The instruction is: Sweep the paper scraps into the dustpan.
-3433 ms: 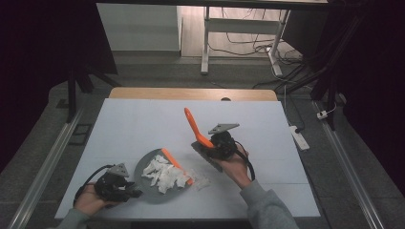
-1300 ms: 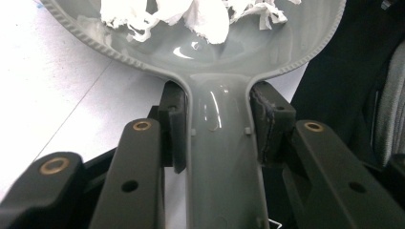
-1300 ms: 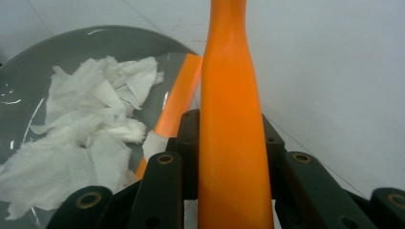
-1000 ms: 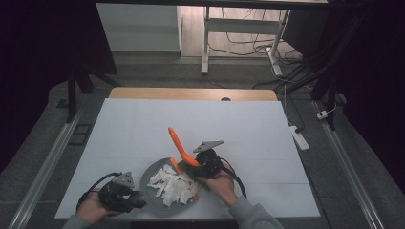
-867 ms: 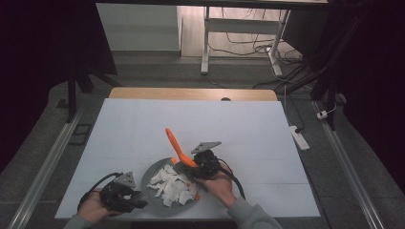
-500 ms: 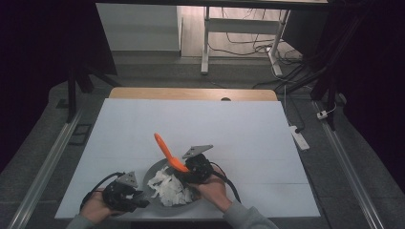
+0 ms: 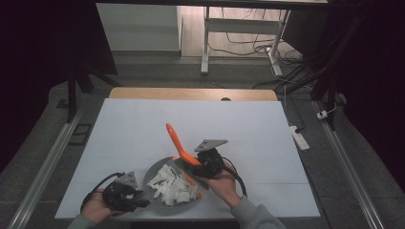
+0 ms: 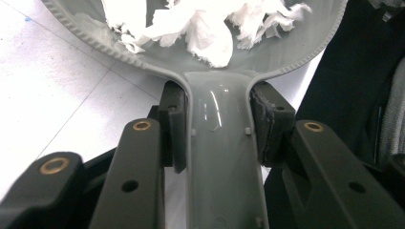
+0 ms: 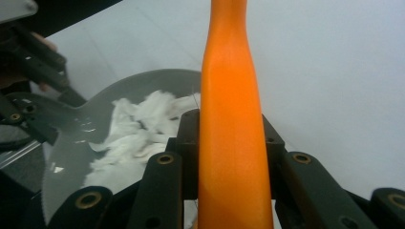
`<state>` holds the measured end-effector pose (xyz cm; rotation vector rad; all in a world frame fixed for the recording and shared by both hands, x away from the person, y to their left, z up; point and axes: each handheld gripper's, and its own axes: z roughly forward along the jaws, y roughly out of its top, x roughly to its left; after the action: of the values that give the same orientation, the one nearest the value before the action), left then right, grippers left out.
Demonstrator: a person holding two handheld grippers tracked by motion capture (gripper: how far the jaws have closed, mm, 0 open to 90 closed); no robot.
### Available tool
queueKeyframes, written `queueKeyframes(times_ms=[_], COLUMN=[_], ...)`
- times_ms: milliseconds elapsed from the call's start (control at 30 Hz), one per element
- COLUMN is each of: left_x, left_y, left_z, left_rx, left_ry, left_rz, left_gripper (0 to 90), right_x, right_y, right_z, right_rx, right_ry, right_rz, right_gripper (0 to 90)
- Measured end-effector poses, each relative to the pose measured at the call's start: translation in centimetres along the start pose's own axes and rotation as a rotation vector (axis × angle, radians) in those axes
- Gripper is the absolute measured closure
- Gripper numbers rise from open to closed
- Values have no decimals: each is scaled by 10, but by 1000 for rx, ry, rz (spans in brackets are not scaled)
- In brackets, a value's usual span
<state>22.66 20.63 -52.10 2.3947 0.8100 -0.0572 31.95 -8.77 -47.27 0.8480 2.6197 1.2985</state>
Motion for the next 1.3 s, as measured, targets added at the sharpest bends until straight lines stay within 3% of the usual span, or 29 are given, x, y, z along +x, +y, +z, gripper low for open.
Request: queueKeyframes(times_ms=[100, 200, 300, 400, 533, 667, 933, 1067, 1300], left_x=[0, -1, -2, -3, -4, -5, -6, -6, -4], left_y=[0, 0, 2, 4, 6, 7, 9, 8, 7], left_z=[0, 0, 1, 3, 4, 5, 7, 6, 5], left_rx=[0, 0, 0, 2, 1, 4, -4, -13, -28], left_ry=[2, 1, 7, 13, 16, 19, 23, 26, 37], left_rz=[0, -3, -8, -11, -18, -24, -35, -25, -28], left_gripper=[612, 612, 612, 612, 612, 612, 612, 612, 612], right_x=[-10, -21, -29, -29, -20, -7, 19, 22, 1], right_y=[-1, -4, -10, -13, -17, -15, -10, -6, -3], right_z=[-4, -3, 2, 11, 23, 27, 33, 28, 7], right_rx=[-14, -3, 15, 32, 73, 69, 32, -2, -59], right_ry=[-35, -92, -117, -102, -81, -52, 51, 35, -21], right_rz=[13, 24, 53, 64, 48, 58, 50, 8, 49], right_gripper=[711, 712, 711, 712, 712, 712, 712, 712, 712])
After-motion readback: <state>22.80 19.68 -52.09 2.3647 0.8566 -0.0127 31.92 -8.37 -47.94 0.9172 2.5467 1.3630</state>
